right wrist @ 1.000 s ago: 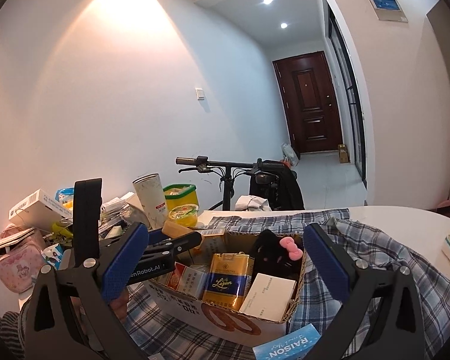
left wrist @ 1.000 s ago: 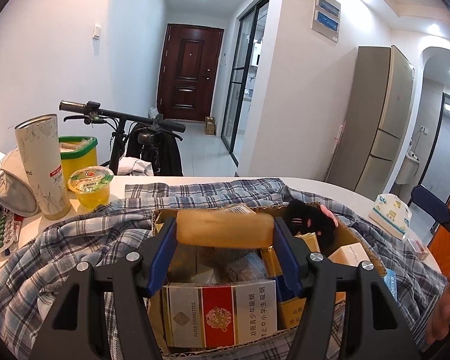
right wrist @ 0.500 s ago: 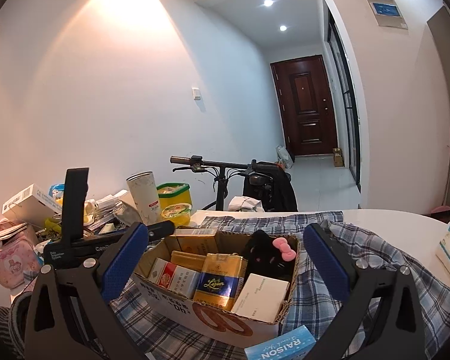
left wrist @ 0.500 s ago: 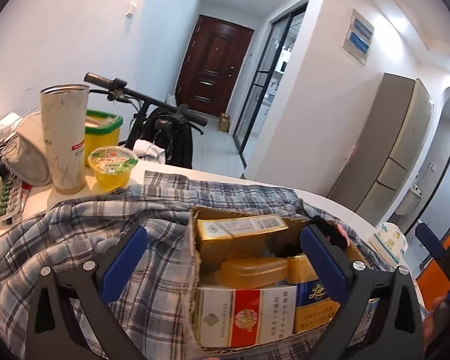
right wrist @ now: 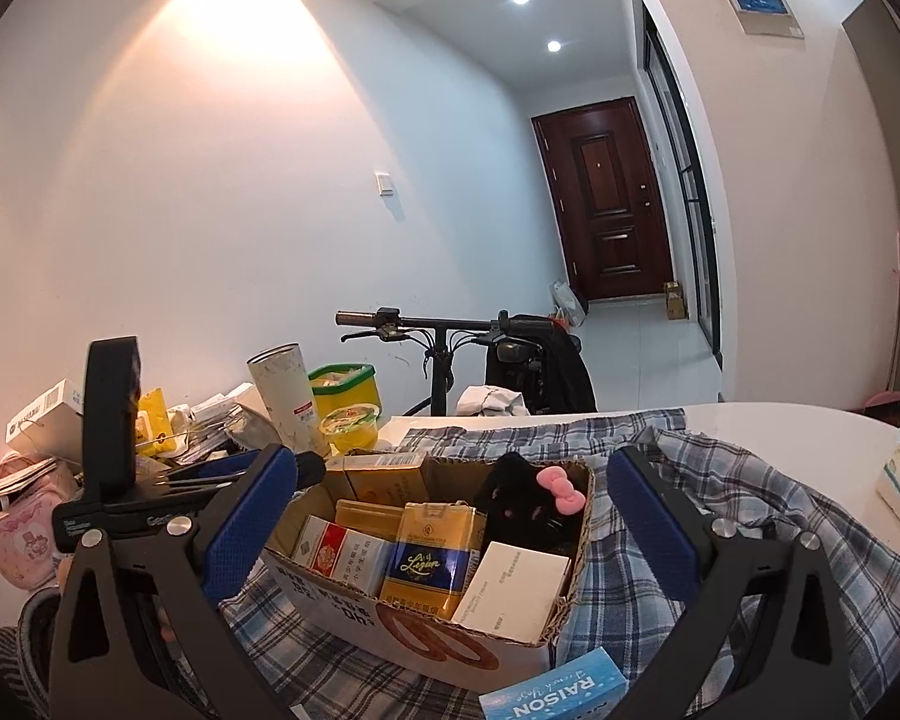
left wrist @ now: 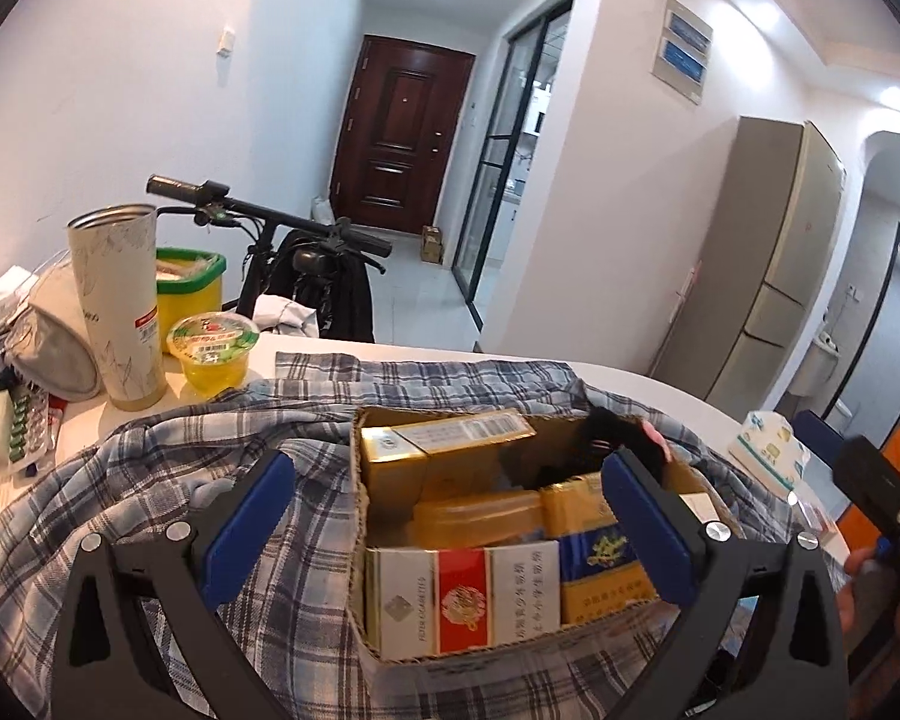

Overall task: Organize objects
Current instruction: 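Move the left tool away from the box down to the purple cigarette pack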

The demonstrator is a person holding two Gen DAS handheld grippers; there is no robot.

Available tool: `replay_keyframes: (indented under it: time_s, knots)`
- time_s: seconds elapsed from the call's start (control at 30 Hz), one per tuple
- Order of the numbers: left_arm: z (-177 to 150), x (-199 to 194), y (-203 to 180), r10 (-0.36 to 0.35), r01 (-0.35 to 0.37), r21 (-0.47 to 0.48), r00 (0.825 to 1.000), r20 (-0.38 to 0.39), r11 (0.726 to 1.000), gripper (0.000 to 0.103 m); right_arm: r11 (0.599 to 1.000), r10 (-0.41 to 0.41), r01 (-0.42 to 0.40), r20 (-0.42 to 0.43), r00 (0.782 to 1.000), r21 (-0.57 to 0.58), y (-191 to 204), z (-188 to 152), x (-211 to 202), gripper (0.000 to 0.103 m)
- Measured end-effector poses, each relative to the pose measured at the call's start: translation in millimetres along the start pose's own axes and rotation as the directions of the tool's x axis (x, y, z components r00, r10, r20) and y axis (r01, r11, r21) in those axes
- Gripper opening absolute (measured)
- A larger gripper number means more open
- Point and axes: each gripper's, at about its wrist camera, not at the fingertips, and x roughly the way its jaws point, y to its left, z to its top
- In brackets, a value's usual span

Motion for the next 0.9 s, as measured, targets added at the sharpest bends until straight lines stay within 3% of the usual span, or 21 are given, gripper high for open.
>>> replay_keyframes:
  time_s: [0.23, 0.37, 0.47, 0.5, 0.6, 0.67, 0.73, 0.77, 0.9]
  knots:
    - [-2, -5, -28, -0.045, 0.049, 0.122, 0.998, -0.035, 0.991, 0.103, 1.0, 0.002, -0.002, 0.011, 1.0, 0.021, -4, 2, -3, 0.103]
    - [-4, -14, -43, -0.164, 0.18, 0.221, 0.983, -0.088, 0.959, 0.103, 1.0, -0.004, 0.004, 0.009, 1.0, 0.028, -7, 2, -2, 0.103]
    - [-12, -21, -54, -0.3, 0.357, 0.33, 0.93, -0.211, 0.874, 0.103, 0.999, -0.003, 0.003, 0.003, 1.0, 0.048, -11, 3, -1, 0.103]
    - [-22, -26, -59, -0.339, 0.423, 0.385, 0.901, -0.269, 0.82, 0.103, 0.999, -0.003, 0.003, 0.006, 1.0, 0.054, -12, 3, -2, 0.103]
    - [-53, -34, -77, -0.352, 0.509, 0.517, 0.858, -0.375, 0.688, 0.103, 0.998, -0.007, 0.006, 0.018, 1.0, 0.064, -15, 5, -5, 0.103]
    - [-67, -36, -91, -0.366, 0.557, 0.548, 0.828, -0.424, 0.624, 0.103, 0.998, -0.007, 0.005, 0.024, 1.0, 0.067, -16, 6, -6, 0.103]
    - [-78, -33, -102, -0.383, 0.619, 0.527, 0.781, -0.494, 0.582, 0.103, 0.998, -0.011, 0.01, 0.025, 1.0, 0.069, -17, 6, -7, 0.103]
    - [-81, -31, -106, -0.383, 0.635, 0.517, 0.766, -0.516, 0.574, 0.103, 0.998, -0.014, 0.012, 0.025, 1.0, 0.069, -17, 7, -7, 0.103]
    - [-95, -26, -115, -0.35, 0.652, 0.524, 0.748, -0.564, 0.548, 0.103, 0.997, -0.018, 0.017, 0.016, 1.0, 0.07, -19, 6, -5, 0.103]
